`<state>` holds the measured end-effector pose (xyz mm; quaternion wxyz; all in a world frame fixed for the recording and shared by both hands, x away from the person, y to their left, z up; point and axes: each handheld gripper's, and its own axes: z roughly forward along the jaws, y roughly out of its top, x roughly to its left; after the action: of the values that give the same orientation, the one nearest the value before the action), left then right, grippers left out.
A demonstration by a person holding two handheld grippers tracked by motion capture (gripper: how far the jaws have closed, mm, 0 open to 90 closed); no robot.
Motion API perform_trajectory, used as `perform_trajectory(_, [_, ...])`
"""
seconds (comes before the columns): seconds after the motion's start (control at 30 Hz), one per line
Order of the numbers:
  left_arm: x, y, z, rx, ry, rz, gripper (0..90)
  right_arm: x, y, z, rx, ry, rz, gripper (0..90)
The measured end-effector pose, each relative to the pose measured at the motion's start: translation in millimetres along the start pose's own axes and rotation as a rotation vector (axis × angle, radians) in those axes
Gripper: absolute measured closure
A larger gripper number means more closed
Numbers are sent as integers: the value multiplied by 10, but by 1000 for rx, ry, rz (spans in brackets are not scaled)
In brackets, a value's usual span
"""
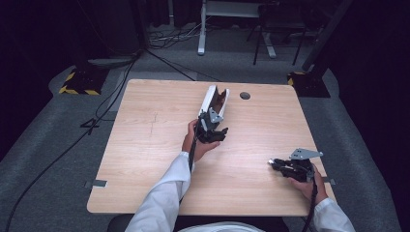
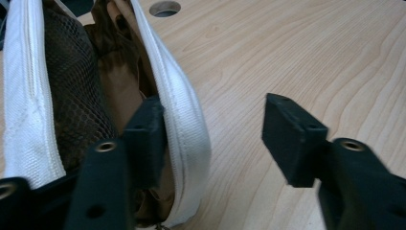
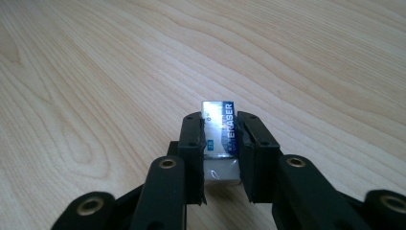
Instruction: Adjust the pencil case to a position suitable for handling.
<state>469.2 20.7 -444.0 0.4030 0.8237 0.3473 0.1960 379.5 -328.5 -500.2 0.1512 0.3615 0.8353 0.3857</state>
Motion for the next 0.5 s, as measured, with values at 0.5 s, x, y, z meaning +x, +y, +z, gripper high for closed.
perform_trajectory(0.5, [4, -230, -297, -6, -248, 136, 781, -109, -66, -80, -4, -3, 33, 737])
